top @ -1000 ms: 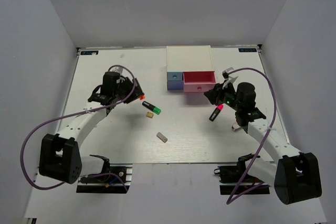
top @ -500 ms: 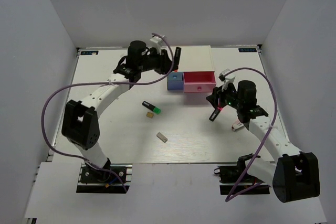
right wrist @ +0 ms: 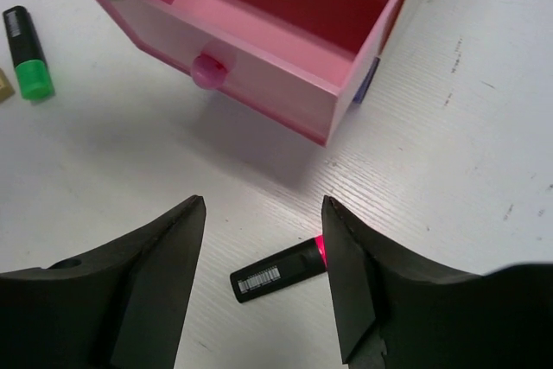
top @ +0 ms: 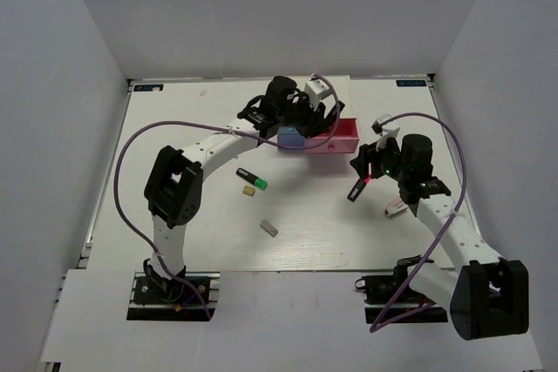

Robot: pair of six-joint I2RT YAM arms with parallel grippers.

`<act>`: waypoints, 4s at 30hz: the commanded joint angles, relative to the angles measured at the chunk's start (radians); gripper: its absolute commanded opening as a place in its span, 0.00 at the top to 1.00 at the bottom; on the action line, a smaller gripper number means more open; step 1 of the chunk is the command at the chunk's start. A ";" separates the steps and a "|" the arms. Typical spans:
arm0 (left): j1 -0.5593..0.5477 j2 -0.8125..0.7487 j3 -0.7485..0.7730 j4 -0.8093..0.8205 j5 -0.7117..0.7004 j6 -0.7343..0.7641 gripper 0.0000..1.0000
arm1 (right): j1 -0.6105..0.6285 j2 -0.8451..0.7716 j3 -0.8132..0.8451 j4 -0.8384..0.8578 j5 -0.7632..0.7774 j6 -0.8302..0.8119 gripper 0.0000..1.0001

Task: Sort the stationery into containers
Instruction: Place the stationery in the drawer, then pick up the stationery from the center of the board, then place the stationery in the drawer.

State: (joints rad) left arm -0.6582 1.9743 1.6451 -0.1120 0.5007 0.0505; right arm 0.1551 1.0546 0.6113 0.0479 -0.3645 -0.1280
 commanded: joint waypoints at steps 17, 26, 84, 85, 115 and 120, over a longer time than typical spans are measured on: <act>-0.057 -0.044 0.150 -0.060 -0.197 0.019 0.30 | -0.078 0.039 -0.044 -0.114 -0.332 -0.617 0.28; -0.021 -0.334 -0.135 -0.156 -0.457 -0.369 0.20 | -0.117 0.206 0.077 -0.676 -0.473 -1.689 0.31; 0.140 -0.516 -0.693 -0.251 -0.513 -1.123 0.01 | -0.061 0.728 0.423 -1.097 -0.034 -2.325 0.52; 0.140 -0.516 -0.679 -0.252 -0.513 -1.132 0.01 | -0.060 0.723 0.413 -1.109 -0.037 -2.314 0.56; 0.158 -0.319 -0.489 -0.502 -0.648 -1.152 0.01 | -0.019 0.352 0.627 -0.393 -0.525 -1.096 0.94; 0.158 -0.310 -0.498 -0.493 -0.648 -1.152 0.01 | -0.008 0.432 0.673 -0.332 -0.499 -1.073 0.93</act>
State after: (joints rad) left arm -0.5049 1.6791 1.1225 -0.6056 -0.1246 -1.0935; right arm 0.1375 1.4483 1.2312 -0.4164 -0.8810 -1.3022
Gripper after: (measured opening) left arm 0.994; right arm 0.374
